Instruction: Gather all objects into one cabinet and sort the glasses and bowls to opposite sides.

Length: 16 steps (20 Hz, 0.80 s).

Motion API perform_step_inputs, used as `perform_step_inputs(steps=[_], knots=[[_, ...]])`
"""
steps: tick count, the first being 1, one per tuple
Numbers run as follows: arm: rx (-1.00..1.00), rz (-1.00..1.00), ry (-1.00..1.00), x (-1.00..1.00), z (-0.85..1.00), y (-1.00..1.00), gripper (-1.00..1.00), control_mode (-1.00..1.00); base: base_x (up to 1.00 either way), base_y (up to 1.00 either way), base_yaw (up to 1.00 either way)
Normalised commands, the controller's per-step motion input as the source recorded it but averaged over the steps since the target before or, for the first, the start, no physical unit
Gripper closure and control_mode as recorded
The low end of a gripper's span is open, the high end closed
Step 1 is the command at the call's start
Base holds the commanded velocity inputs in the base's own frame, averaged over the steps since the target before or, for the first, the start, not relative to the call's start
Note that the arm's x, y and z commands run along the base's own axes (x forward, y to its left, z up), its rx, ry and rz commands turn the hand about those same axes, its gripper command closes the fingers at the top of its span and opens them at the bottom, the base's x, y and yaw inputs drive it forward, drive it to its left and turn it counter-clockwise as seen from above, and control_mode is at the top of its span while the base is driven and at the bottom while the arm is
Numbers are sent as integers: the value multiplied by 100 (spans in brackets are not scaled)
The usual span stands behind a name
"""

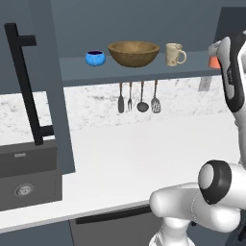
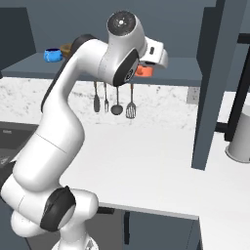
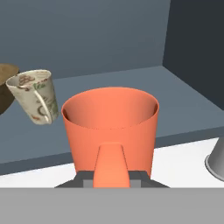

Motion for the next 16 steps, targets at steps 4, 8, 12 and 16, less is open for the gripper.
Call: perform_step_inputs(steps=[4, 8, 12, 16], knots=[[0, -3, 0, 54, -10, -18, 100, -100, 0, 0, 0], [0, -6, 0, 41, -7, -23, 100, -100, 0, 0, 0], [0, -6, 0, 42, -1, -25, 100, -100, 0, 0, 0], [0, -4, 0, 42, -7, -23, 100, -100, 0, 0, 0]])
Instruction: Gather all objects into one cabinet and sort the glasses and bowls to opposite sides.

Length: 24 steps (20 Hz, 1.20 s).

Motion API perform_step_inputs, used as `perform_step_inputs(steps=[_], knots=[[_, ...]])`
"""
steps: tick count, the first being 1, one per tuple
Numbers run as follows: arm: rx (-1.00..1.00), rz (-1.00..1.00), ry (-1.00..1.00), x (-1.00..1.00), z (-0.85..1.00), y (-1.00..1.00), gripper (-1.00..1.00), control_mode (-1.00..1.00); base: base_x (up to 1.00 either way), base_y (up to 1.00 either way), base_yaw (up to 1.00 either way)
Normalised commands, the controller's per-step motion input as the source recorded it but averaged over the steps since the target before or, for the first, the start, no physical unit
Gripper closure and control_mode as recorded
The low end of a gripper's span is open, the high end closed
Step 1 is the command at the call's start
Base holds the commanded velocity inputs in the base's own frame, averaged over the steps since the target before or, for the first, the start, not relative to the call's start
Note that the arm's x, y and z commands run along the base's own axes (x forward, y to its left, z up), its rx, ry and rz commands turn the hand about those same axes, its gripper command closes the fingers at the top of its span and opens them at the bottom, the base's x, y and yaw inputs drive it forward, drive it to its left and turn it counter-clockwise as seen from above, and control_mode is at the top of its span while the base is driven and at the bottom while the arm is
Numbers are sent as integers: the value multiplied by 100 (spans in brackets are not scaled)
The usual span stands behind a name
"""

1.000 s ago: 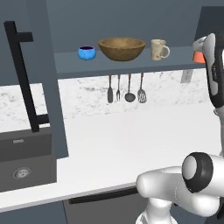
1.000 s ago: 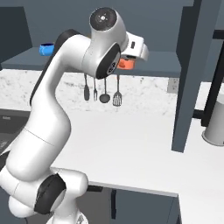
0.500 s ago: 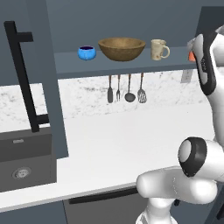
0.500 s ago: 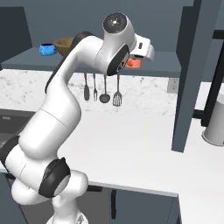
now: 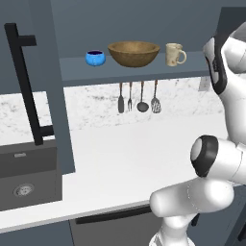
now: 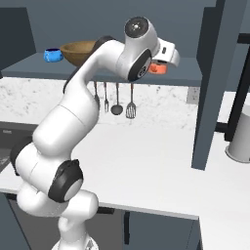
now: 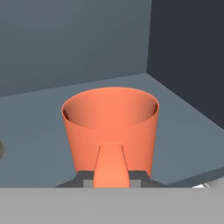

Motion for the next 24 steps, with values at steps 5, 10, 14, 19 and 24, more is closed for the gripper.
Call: perform_step_inputs(steps=[5, 10, 14, 19, 24], knots=[[-1, -1, 0, 35, -20, -11, 100, -100, 0, 0, 0], [-1, 0, 0, 28, -21, -12, 100, -100, 0, 0, 0], [0, 0, 0, 28, -11, -19, 100, -100, 0, 0, 0], [0, 0, 0, 32, -7, -16, 100, -100, 0, 0, 0], [0, 0, -1, 40, -7, -17, 100, -100, 0, 0, 0]])
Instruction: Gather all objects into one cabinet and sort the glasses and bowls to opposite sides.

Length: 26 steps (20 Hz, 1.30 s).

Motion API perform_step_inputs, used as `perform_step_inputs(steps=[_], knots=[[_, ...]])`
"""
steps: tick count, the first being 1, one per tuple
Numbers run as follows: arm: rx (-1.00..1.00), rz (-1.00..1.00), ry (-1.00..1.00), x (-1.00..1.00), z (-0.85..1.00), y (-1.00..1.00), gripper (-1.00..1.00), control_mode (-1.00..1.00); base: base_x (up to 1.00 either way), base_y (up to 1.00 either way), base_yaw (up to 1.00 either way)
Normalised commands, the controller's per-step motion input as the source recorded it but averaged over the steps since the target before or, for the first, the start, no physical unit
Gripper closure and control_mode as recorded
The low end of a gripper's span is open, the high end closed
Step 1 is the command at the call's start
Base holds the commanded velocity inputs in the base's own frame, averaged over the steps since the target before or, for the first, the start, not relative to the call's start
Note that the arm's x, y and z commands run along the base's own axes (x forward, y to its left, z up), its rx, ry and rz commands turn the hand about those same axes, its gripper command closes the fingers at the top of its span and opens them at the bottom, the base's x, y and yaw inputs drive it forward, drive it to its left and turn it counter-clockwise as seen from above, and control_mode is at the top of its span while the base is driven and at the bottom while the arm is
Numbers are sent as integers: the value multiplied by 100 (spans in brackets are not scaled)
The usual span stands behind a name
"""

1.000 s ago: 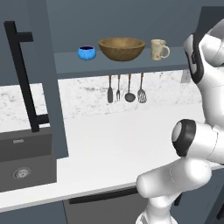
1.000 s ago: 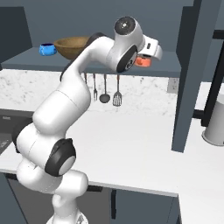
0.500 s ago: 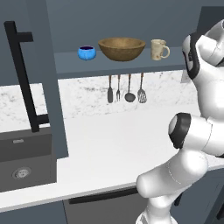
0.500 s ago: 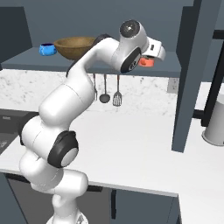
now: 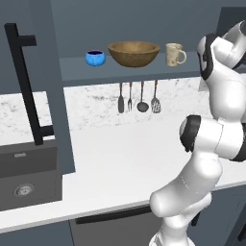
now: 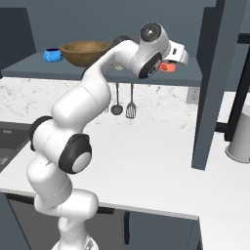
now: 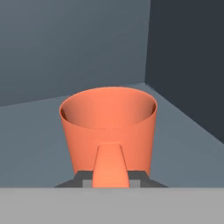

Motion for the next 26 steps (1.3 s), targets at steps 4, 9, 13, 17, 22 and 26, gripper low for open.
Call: perform_step_inputs(steps=[4, 9, 13, 17, 22, 26], knots=[[0, 0, 0, 45, -8, -20, 100, -100, 0, 0, 0], [0, 0, 0, 41, -11, -19, 100, -100, 0, 0, 0], [0, 0, 0, 26, -13, -11, 100, -100, 0, 0, 0], [0, 0, 0, 30, -14, -4, 100, -100, 0, 0, 0], [0, 0, 0, 28, -15, -5, 100, -100, 0, 0, 0], [0, 0, 0, 26, -16, -9, 100, -100, 0, 0, 0]])
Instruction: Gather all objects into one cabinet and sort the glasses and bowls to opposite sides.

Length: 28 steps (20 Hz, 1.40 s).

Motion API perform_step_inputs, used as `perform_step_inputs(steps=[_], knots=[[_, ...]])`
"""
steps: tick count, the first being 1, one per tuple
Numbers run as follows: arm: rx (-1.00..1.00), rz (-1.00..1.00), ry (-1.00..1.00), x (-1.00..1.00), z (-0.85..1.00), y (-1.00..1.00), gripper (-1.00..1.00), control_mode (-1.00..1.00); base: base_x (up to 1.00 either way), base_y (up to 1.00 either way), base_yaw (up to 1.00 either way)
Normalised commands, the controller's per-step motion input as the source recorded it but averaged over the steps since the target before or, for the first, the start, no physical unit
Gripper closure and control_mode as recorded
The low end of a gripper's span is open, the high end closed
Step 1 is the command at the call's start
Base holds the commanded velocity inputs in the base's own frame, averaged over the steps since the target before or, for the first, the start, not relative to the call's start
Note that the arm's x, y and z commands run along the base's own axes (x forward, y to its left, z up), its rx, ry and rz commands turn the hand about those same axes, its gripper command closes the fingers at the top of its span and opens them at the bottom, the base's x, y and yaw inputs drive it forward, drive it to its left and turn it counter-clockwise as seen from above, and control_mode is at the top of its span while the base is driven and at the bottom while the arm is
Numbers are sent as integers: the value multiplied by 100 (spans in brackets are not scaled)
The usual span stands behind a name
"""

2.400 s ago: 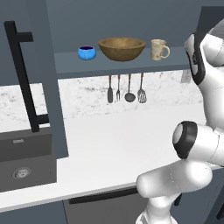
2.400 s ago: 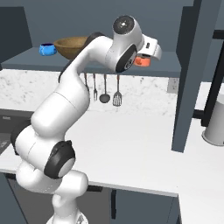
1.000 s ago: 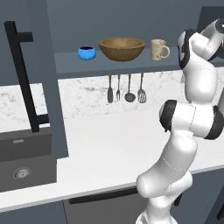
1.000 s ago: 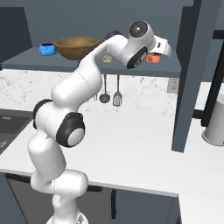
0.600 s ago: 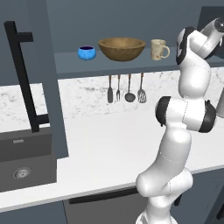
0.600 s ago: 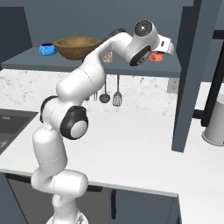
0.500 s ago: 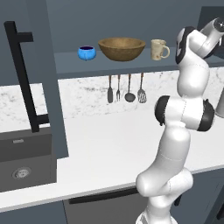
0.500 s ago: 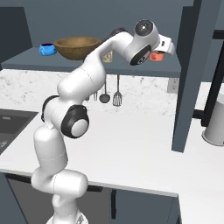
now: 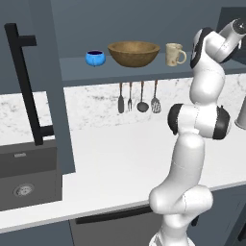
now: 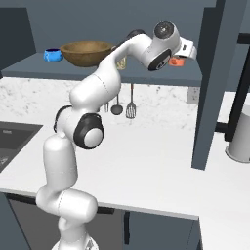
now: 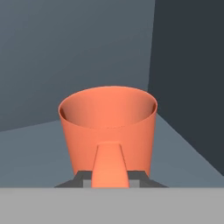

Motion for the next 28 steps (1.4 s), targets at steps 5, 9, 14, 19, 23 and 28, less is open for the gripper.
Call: perform_step_inputs(steps=[5, 9, 14, 19, 23, 28], knots=[[0, 0, 0, 21, -15, -10, 100, -100, 0, 0, 0], [0, -1, 0, 16, -16, -5, 100, -100, 0, 0, 0], [0, -7, 0, 6, -14, 0, 100, -100, 0, 0, 0], [0, -11, 0, 0, -16, 0, 100, -100, 0, 0, 0], [0, -9, 0, 0, -23, 0, -100, -100, 0, 0, 0], [0, -3, 0, 0, -12, 1, -100, -100, 0, 0, 0]])
